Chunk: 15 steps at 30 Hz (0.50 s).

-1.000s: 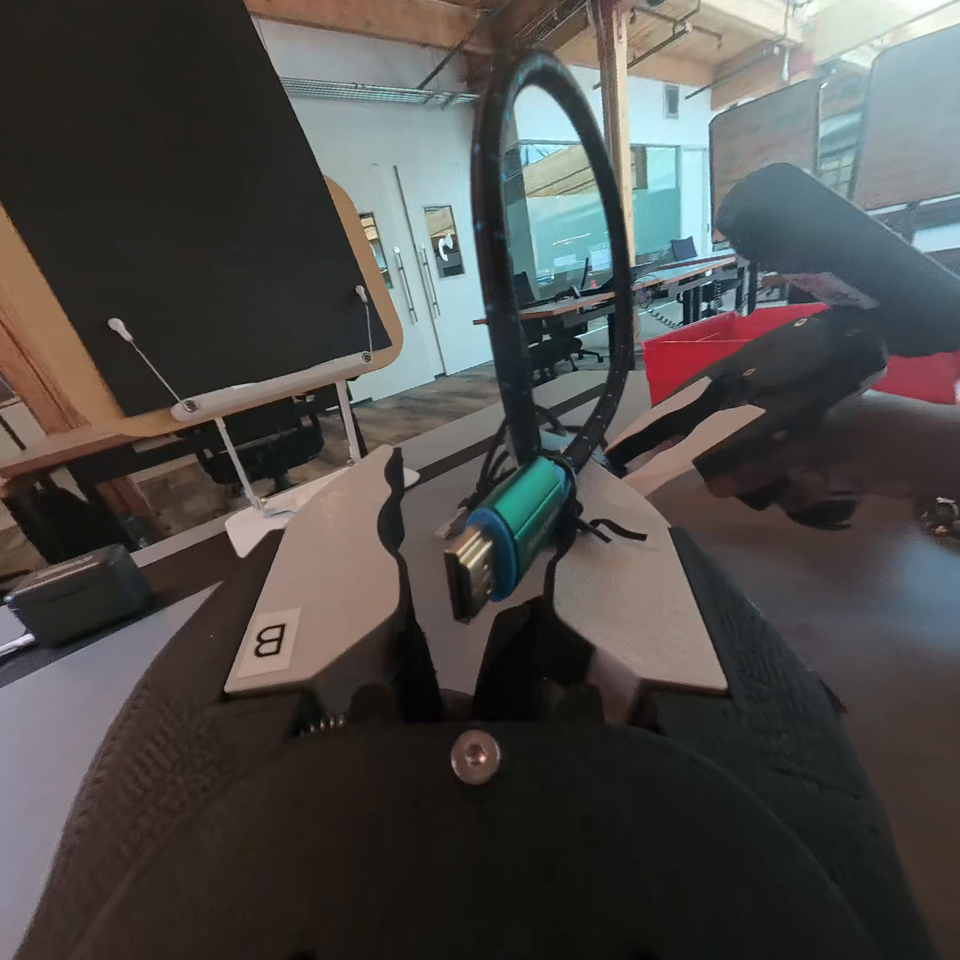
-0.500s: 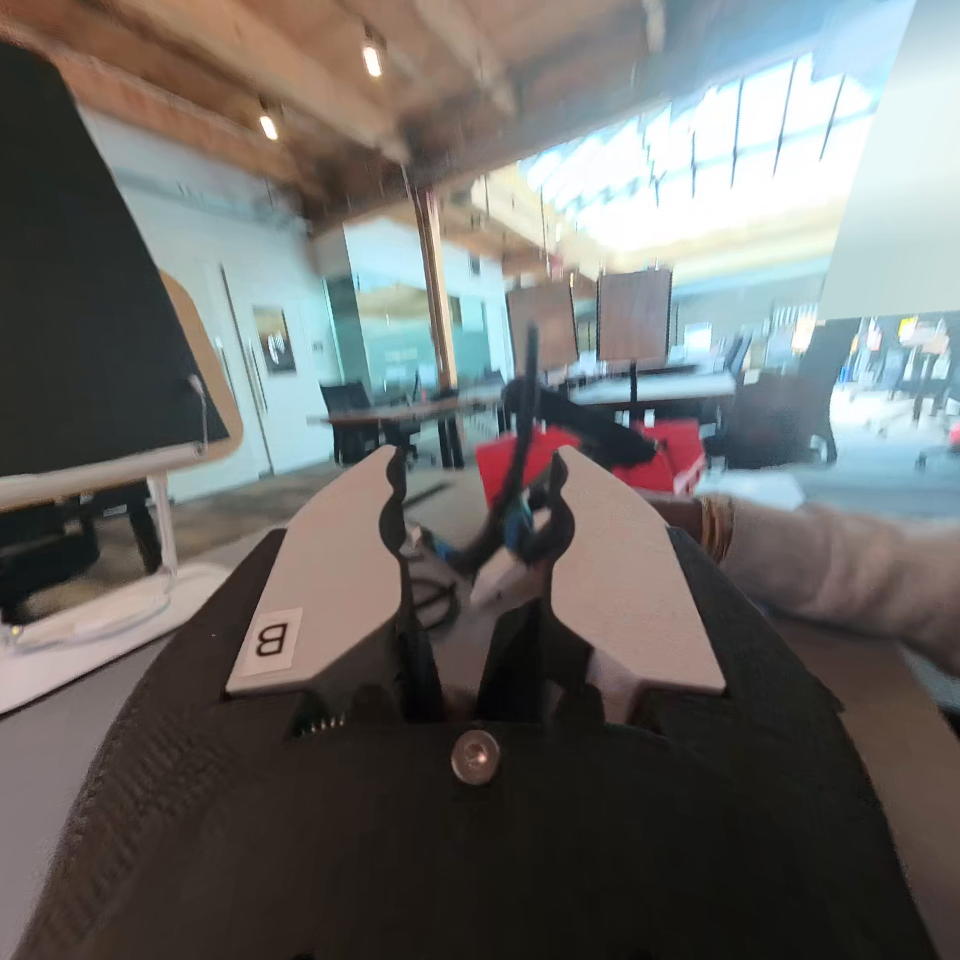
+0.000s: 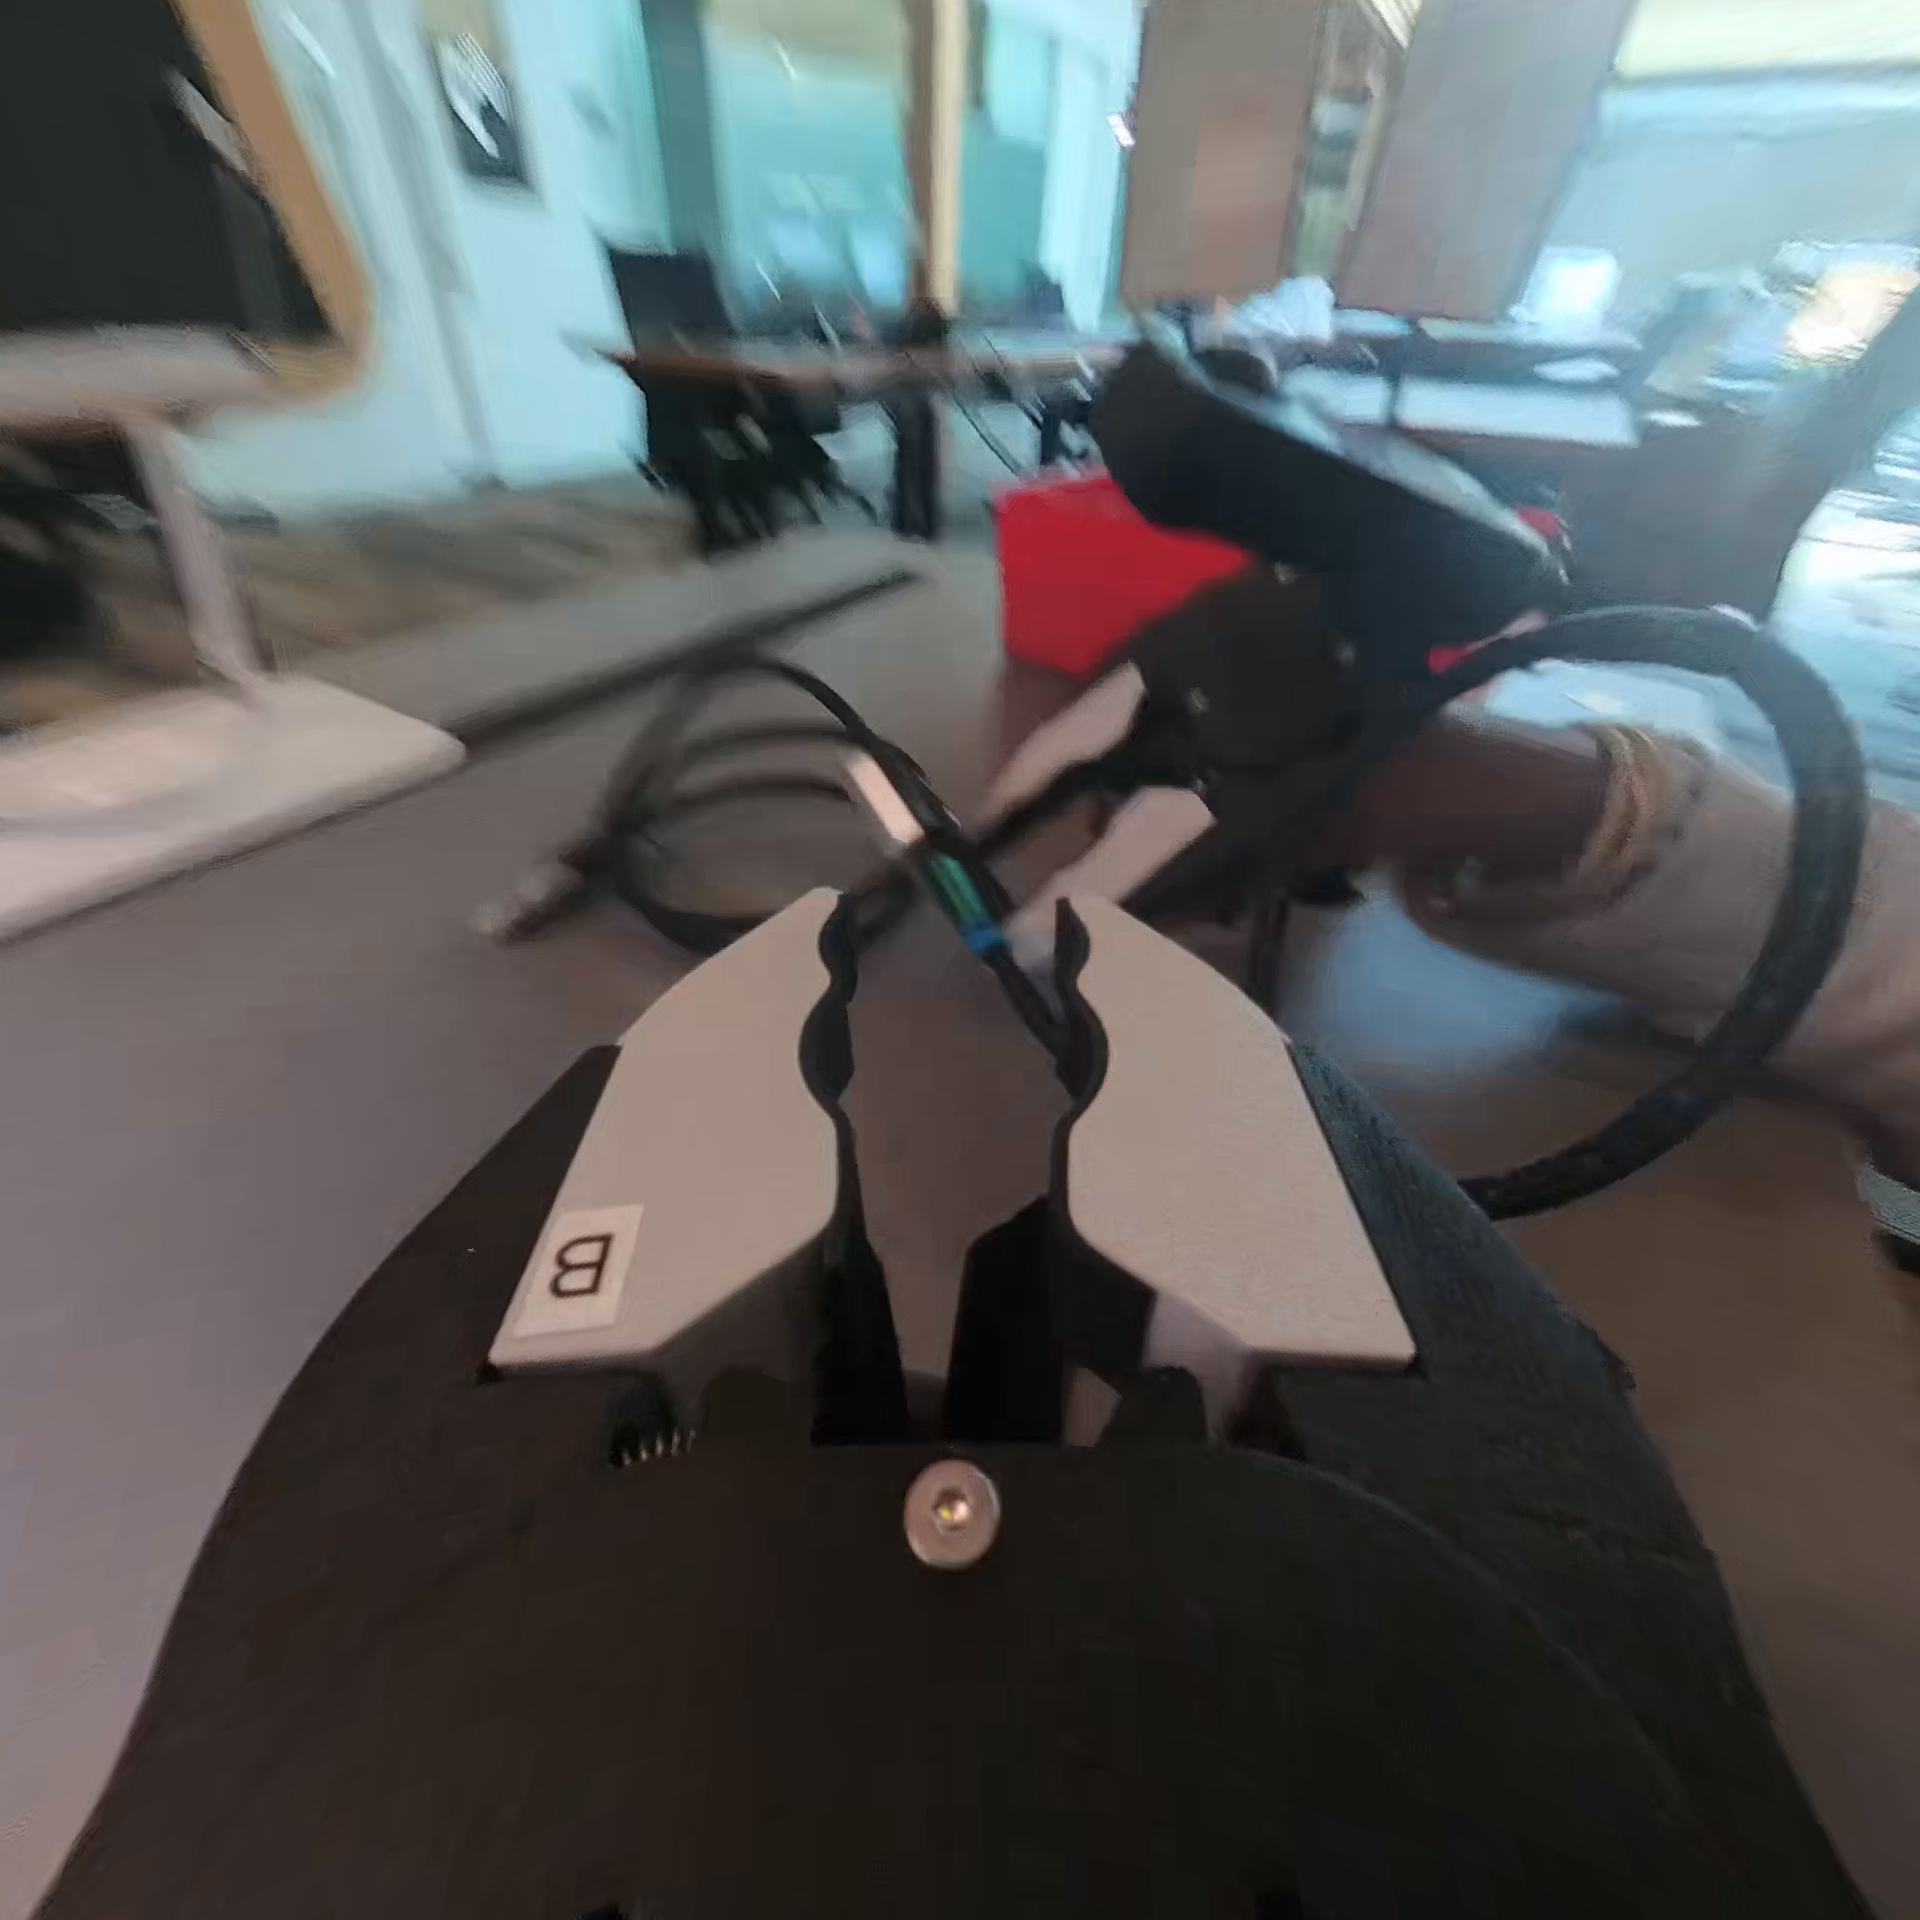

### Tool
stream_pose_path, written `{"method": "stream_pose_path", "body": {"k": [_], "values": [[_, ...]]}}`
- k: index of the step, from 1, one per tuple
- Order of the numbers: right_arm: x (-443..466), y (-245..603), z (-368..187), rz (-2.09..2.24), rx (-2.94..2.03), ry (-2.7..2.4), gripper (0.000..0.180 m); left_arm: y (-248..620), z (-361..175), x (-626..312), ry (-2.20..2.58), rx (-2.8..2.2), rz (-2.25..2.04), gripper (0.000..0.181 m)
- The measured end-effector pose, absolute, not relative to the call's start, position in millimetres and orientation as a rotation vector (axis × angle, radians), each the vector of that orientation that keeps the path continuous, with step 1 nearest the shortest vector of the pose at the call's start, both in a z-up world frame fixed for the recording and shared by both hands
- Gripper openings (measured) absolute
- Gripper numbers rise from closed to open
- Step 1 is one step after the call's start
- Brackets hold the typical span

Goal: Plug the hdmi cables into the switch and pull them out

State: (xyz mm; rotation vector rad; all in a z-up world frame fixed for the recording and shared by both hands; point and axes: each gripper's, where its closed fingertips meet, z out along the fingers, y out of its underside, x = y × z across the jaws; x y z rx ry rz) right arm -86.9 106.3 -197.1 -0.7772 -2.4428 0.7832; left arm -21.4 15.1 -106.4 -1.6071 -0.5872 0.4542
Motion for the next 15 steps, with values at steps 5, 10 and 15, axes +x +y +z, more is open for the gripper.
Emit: {"method": "stream_pose_path", "body": {"k": [5, 10, 15], "values": [[-75.2, 94.4, -196.0, 0.678, -0.625, -2.455, 0.047, 45.3, -162.6, -19.1, -0.627, -1.912, 0.226, 0.031], [-62.7, 85.8, -191.7, 0.721, -0.538, -2.512, 0.046, 27.7, -202.4, -28.9, -0.586, -2.226, 0.541, 0.024], [-49.3, 82.9, -177.6, 0.933, -0.538, -2.589, 0.031, 20.4, -200.1, -33.3, -0.626, -2.195, 0.553, 0.024]]}}
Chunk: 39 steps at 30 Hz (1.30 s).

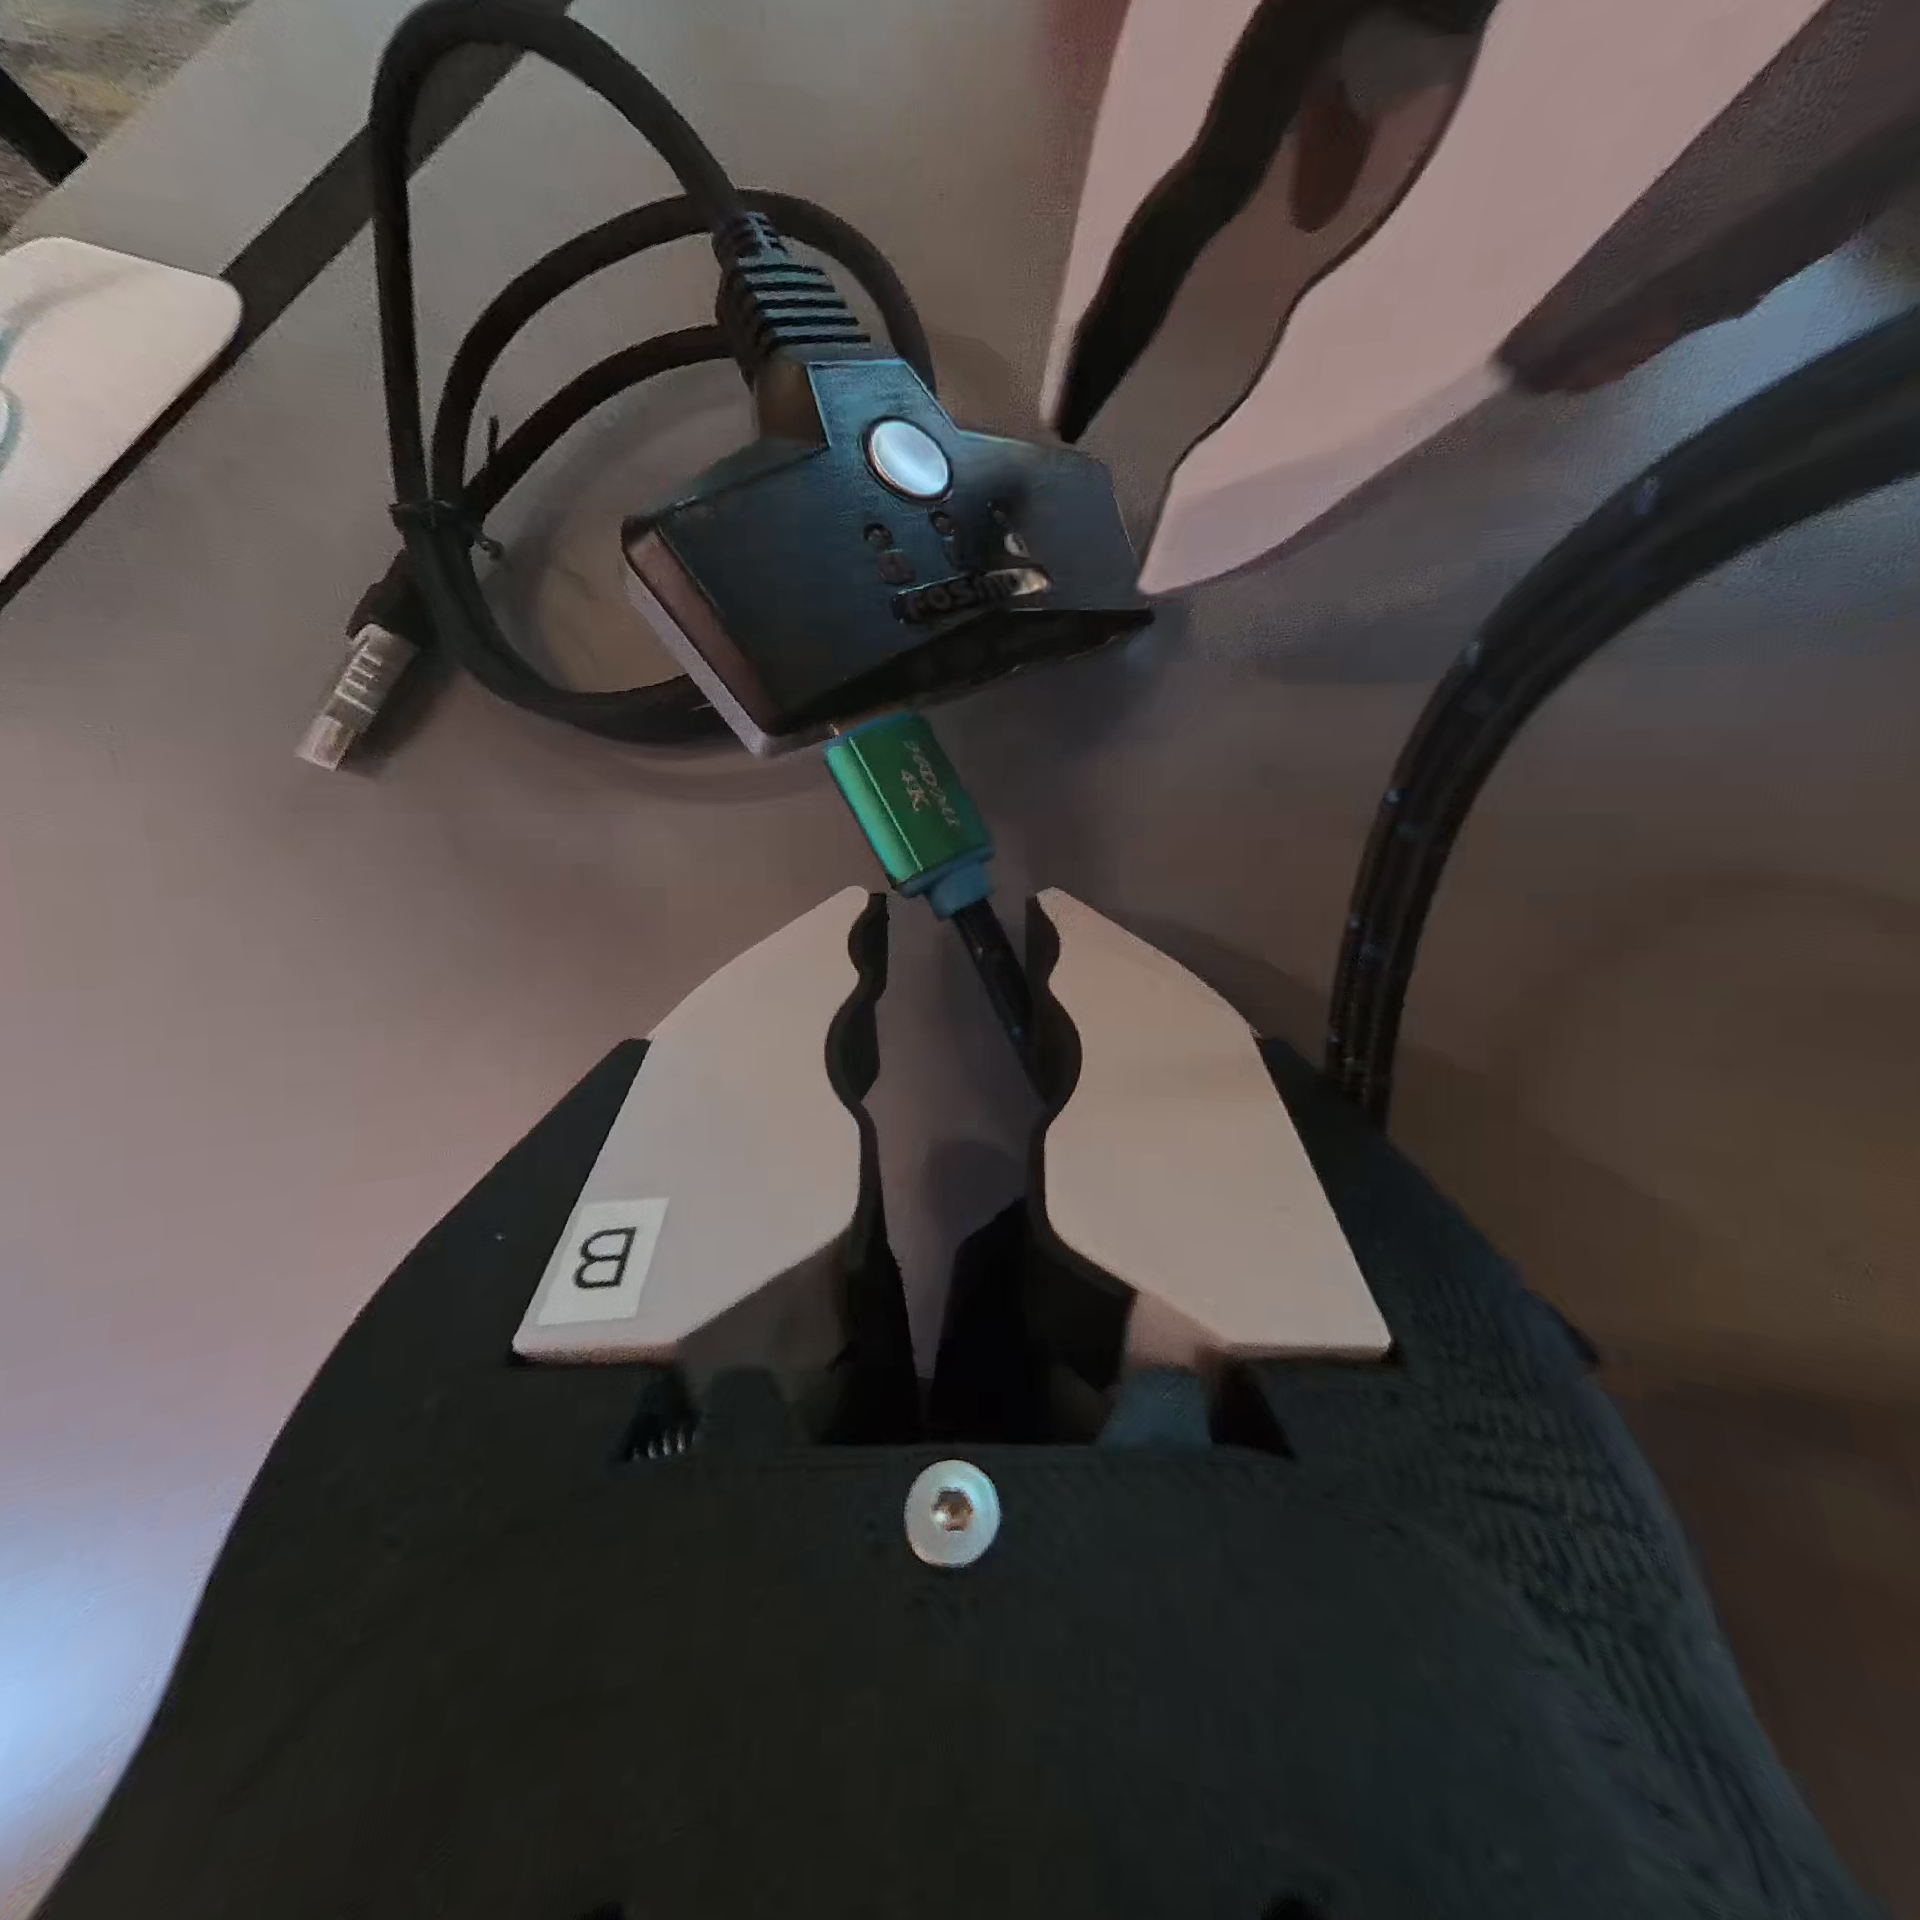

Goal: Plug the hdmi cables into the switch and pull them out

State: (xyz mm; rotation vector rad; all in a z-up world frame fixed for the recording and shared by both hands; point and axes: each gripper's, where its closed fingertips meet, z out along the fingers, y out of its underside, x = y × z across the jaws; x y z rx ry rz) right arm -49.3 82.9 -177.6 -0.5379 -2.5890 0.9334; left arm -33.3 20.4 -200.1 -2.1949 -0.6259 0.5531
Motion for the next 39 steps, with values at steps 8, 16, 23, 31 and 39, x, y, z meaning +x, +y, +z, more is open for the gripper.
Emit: {"method": "stream_pose_path", "body": {"k": [8, 16, 23, 31, 39], "values": [[-24.9, 83.8, -12.6, 2.221, -0.256, -1.667, 0.056, -14.2, -153.7, -55.1, -0.755, -1.896, 0.873, 0.046], [-6.5, 107.7, 32.8, 2.438, -0.127, -1.154, 0.132, -41.8, -38.8, -31.3, -0.488, -1.253, 1.178, 0.082], [-1.7, 109.7, 36.2, 2.314, -0.067, -1.091, 0.145, -50.5, -3.9, 6.2, -0.369, -1.137, 1.247, 0.127], [-1.0, 111.6, 38.0, 2.247, -0.057, -1.064, 0.145, -247.2, -3.2, 59.0, -0.995, -1.348, 1.616, 0.102], [-1.8, 101.2, 31.1, 2.228, -0.046, -1.112, 0.141, -389.8, -133.7, 83.9, -1.779, -1.635, 1.14, 0.07]]}}
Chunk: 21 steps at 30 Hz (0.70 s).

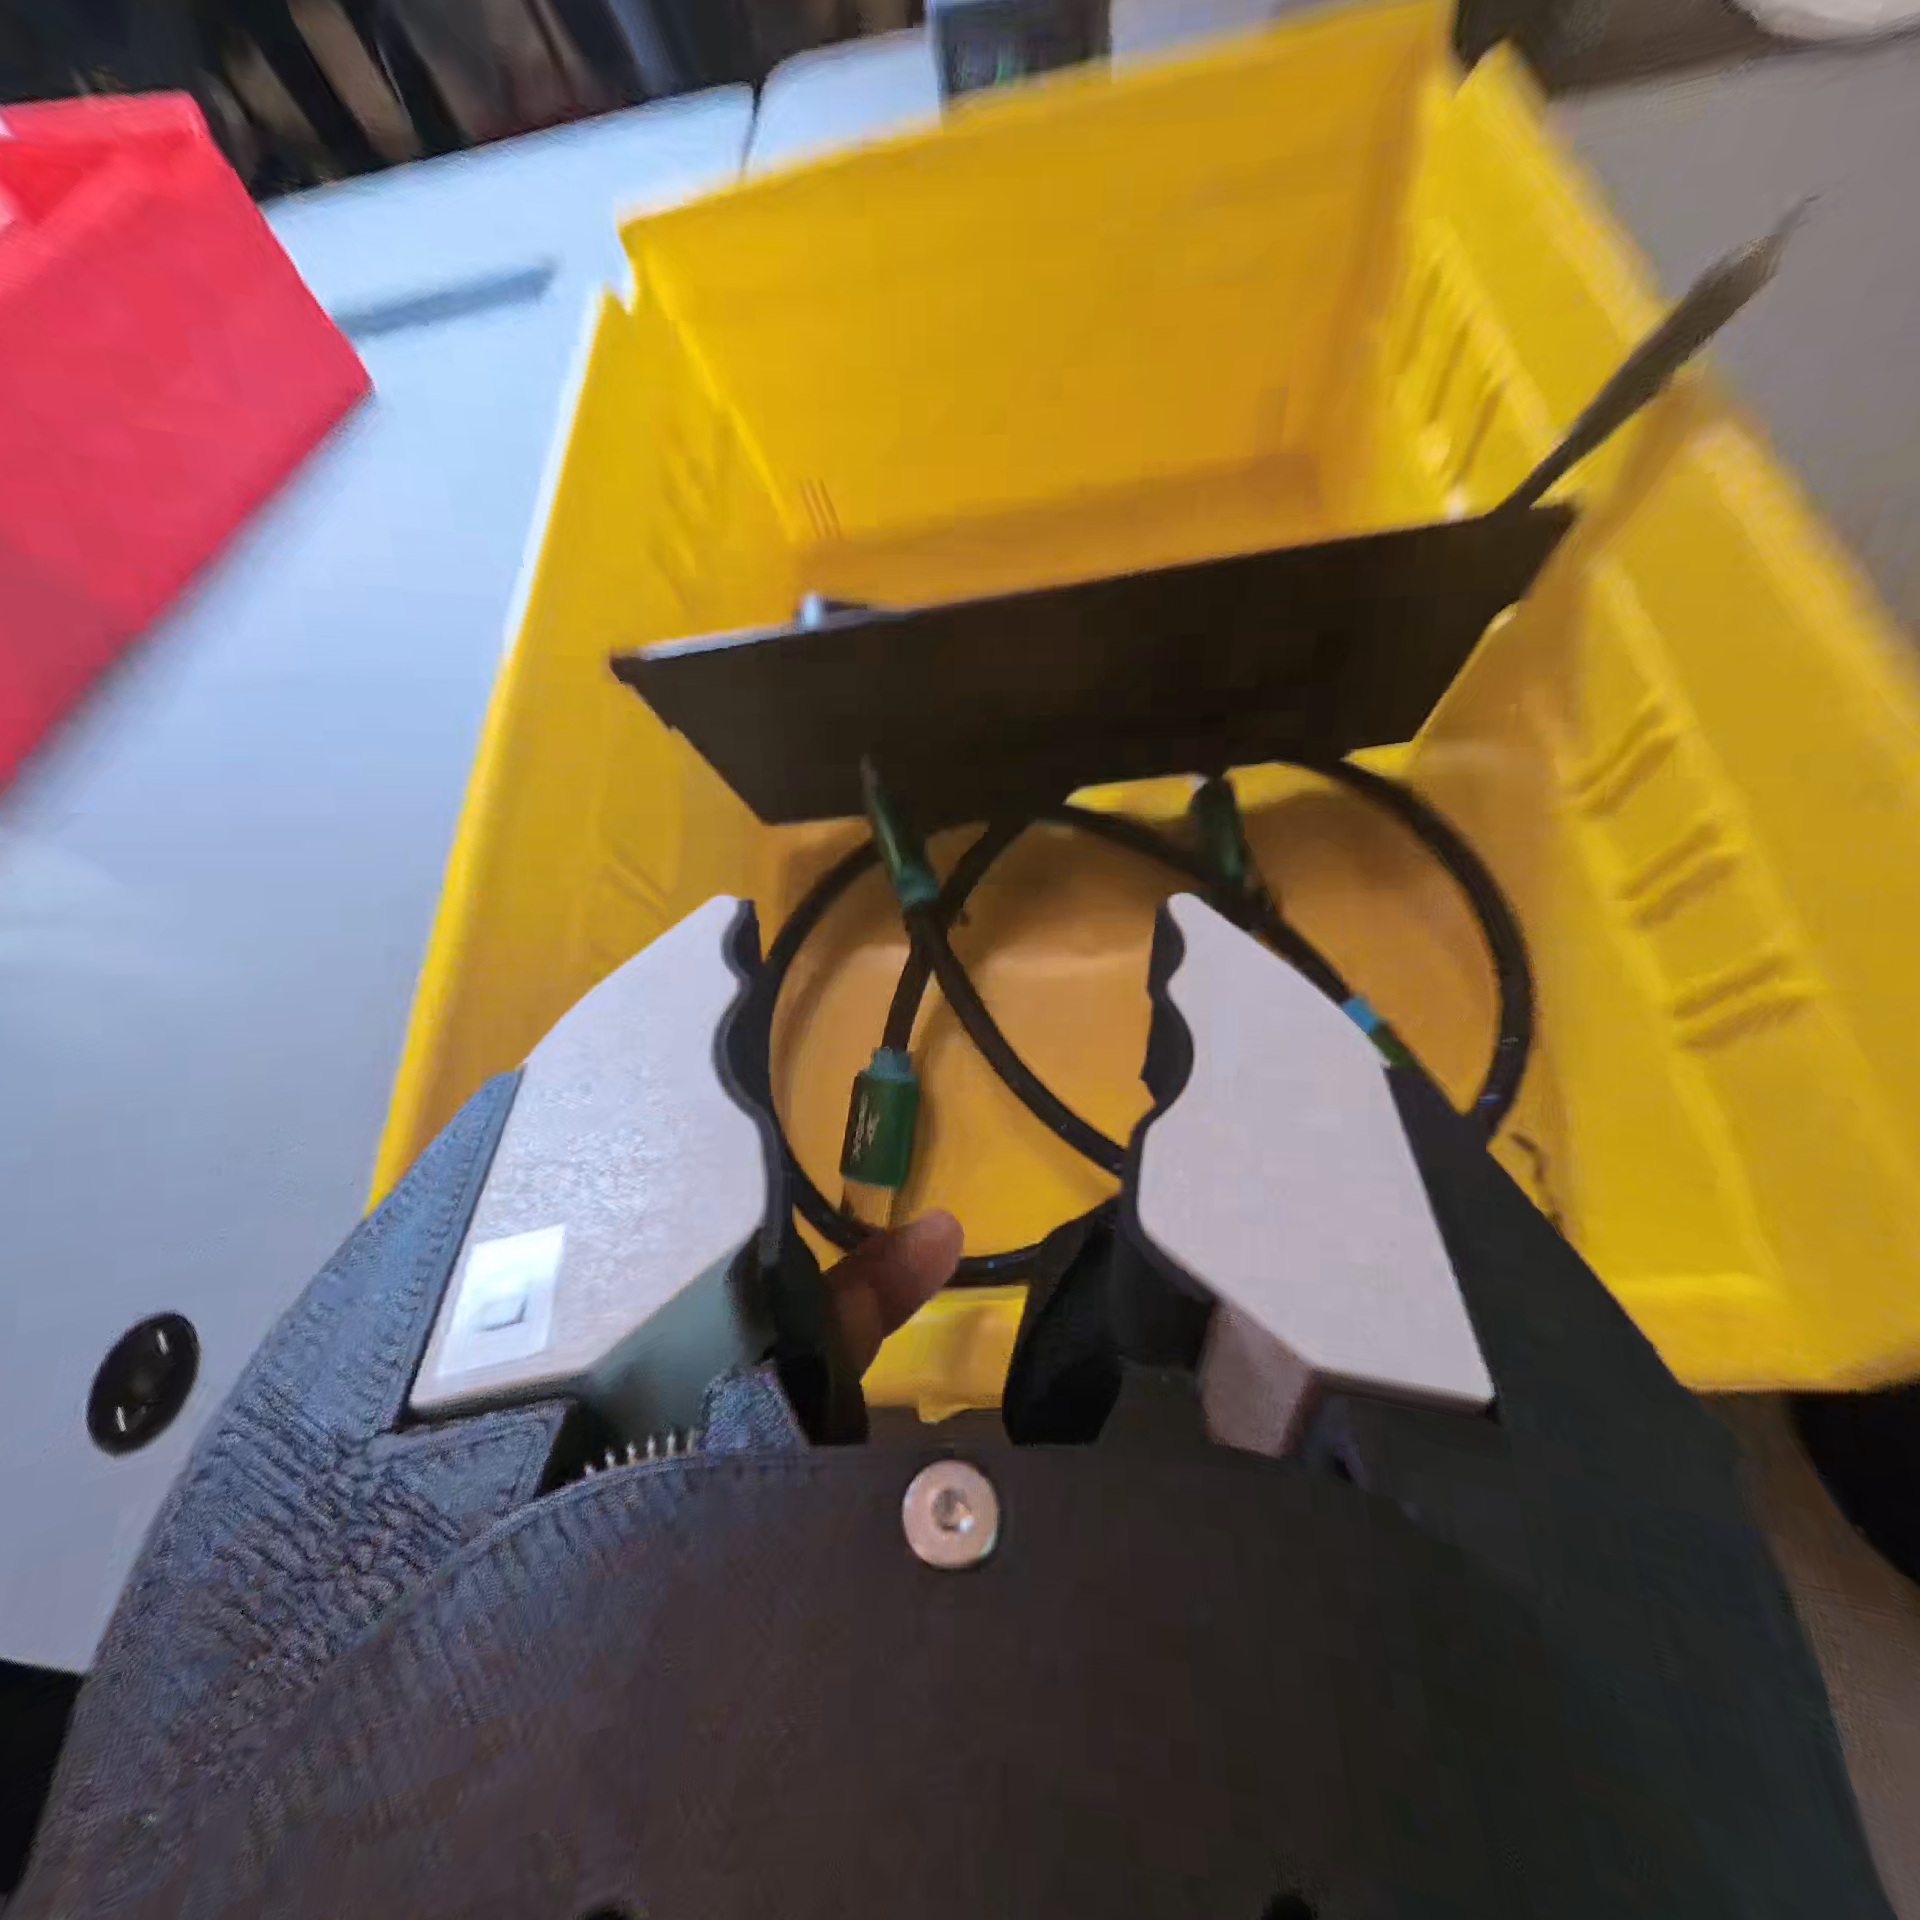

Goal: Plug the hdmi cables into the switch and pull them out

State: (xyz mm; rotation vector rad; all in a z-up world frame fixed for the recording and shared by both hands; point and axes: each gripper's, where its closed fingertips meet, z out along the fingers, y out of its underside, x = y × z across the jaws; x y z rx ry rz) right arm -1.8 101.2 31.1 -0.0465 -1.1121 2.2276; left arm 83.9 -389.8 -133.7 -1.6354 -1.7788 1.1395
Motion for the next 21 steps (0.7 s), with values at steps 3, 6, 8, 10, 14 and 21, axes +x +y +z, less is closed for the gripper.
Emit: {"method": "stream_pose_path", "body": {"k": [3, 6, 8, 10, 14, 21], "values": [[-4.8, 102.4, 29.7, 2.241, -0.068, -1.114, 0.138, -398.0, -173.6, 78.8, -1.897, -1.785, 0.949, 0.068], [-6.5, 104.1, 29.8, 2.244, -0.081, -1.109, 0.135, -405.8, -184.2, 73.1, -1.966, -1.823, 0.902, 0.048], [-6.4, 104.7, 30.1, 2.241, -0.081, -1.106, 0.132, -405.6, -190.2, 74.5, -1.984, -1.893, 0.852, 0.034], [-5.2, 103.7, 30.0, 2.238, -0.072, -1.109, 0.13, -407.4, -192.2, 75.3, -1.995, -1.935, 0.849, 0.017], [-3.2, 98.2, 27.2, 2.201, -0.043, -1.135, 0.128, -406.4, -186.4, 74.6, -1.968, -1.932, 0.887, 0.013], [-6.0, 96.1, 22.9, 2.191, -0.05, -1.145, 0.126, -401.6, -112.3, 71.1, -1.71, -1.696, 1.328, 0.008]]}}
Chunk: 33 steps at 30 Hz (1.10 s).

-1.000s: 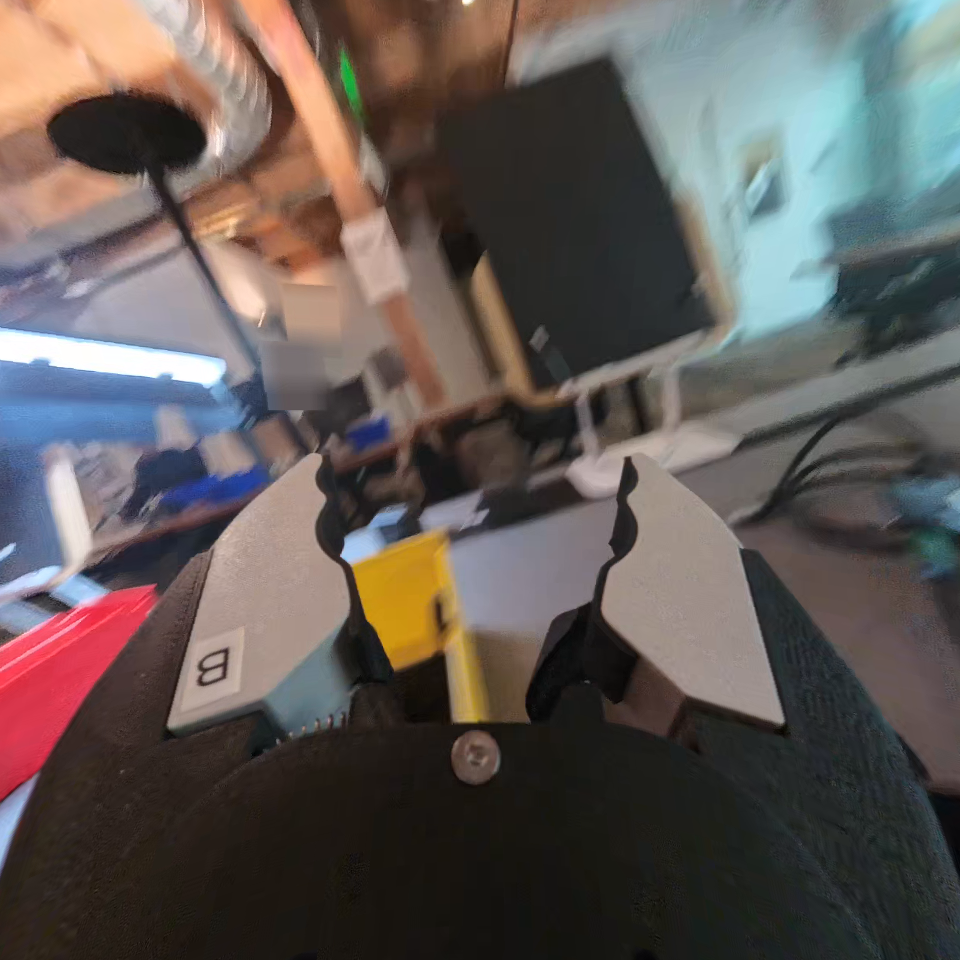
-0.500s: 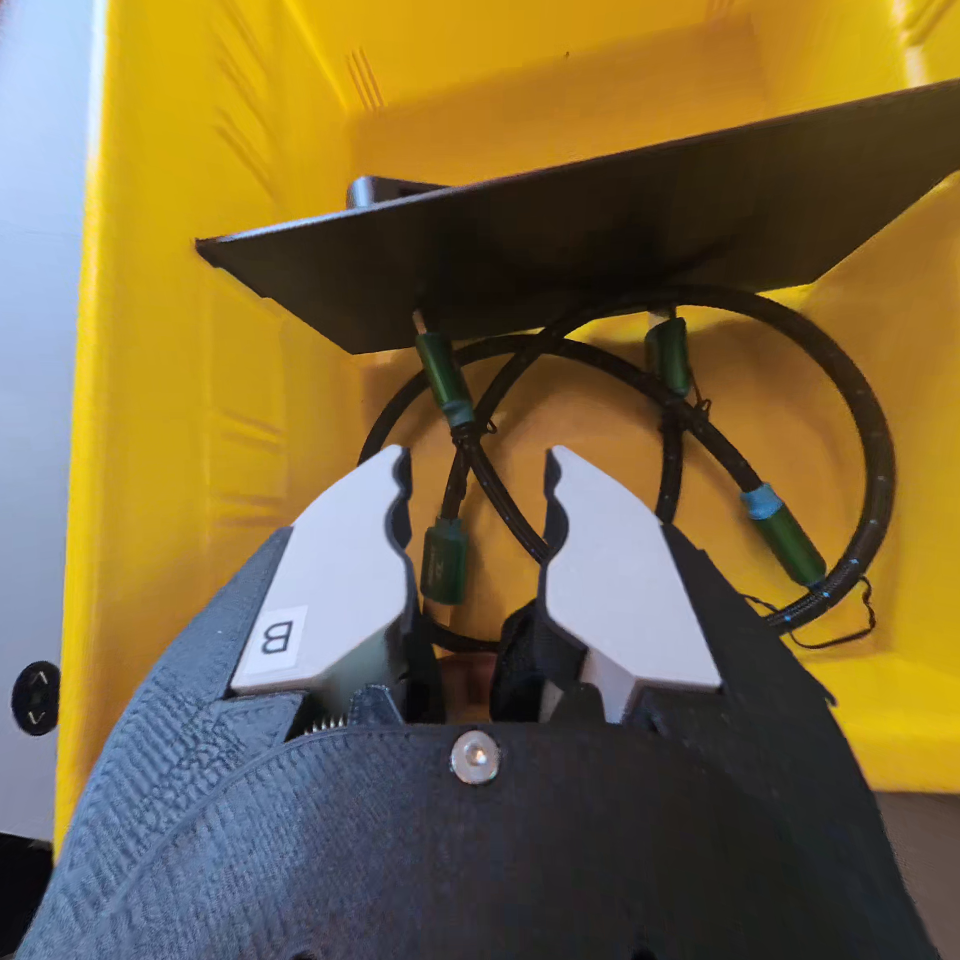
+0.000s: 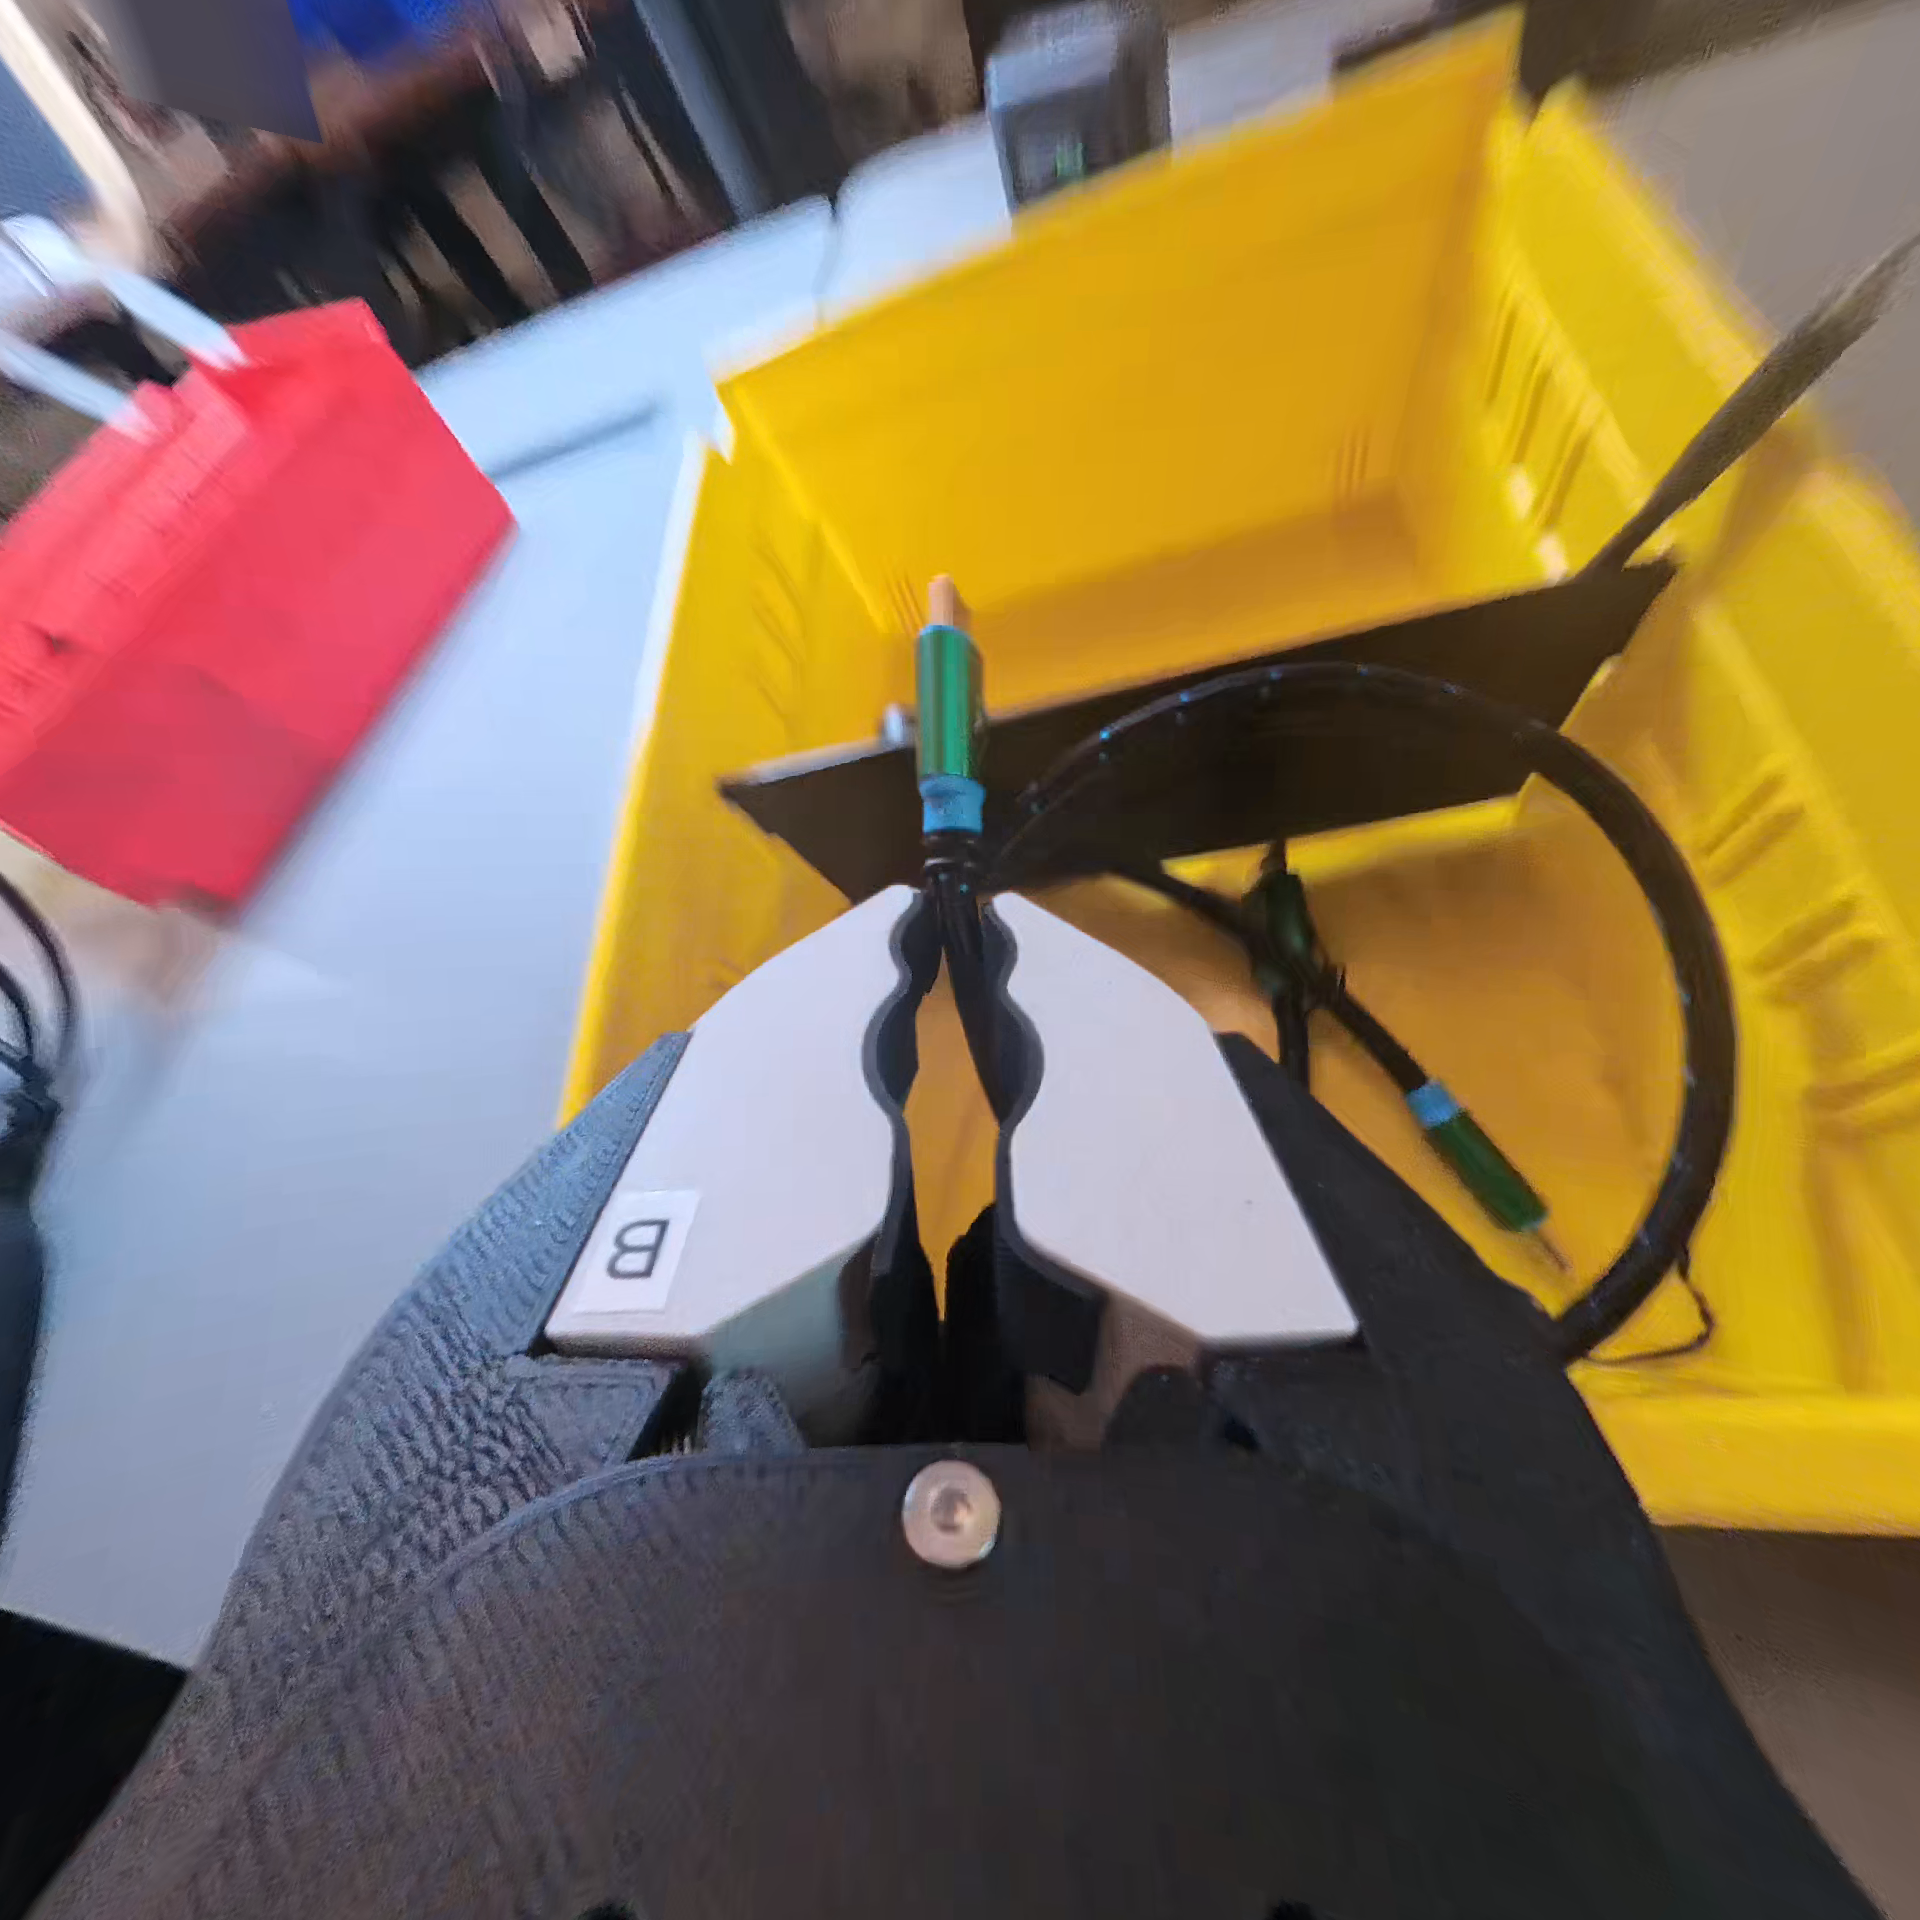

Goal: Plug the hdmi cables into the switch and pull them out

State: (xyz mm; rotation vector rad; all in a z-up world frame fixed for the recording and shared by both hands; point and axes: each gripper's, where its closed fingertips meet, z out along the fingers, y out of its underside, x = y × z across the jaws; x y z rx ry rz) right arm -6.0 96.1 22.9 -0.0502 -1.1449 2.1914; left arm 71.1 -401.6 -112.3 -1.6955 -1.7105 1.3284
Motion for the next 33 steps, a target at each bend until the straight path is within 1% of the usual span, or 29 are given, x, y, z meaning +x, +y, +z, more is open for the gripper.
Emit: {"method": "stream_pose_path", "body": {"k": [3, 9, 12, 16, 20, 22, 27, 33], "values": [[-9.2, 95.4, 19.6, 2.193, -0.063, -1.157, 0.124, -390.4, -64.4, 73.7, -1.535, -1.573, 1.573, 0.007], [-13.5, 93.5, 14.2, 2.175, -0.077, -1.18, 0.121, -369.7, -18.8, 77.7, -1.347, -1.536, 1.798, 0.006], [-14.2, 91.5, 11.4, 2.182, -0.081, -1.196, 0.116, -335.6, 20.6, 83.5, -1.106, -1.42, 1.978, 0.006], [-10.5, 78.0, -0.6, 2.225, -0.058, -1.292, 0.109, -261.7, 54.7, 100.0, -0.754, -1.349, 2.25, 0.006], [-9.4, 72.4, -10.0, 2.27, -0.067, -1.338, 0.102, -188.3, 66.3, 115.5, -0.421, -1.301, 2.529, 0.006], [-10.8, 72.2, -13.3, 2.318, -0.101, -1.357, 0.1, -159.5, 67.0, 118.4, -0.301, -1.285, 2.597, 0.007], [-9.5, 65.4, -27.5, 2.324, -0.091, -1.438, 0.093, -106.3, 62.8, 119.1, -0.134, -1.259, 2.57, 0.006], [-0.9, 59.9, -37.0, 2.394, -0.088, -1.499, 0.087, -78.5, 38.7, 128.4, -0.068, -1.26, 2.54, 0.006]]}}
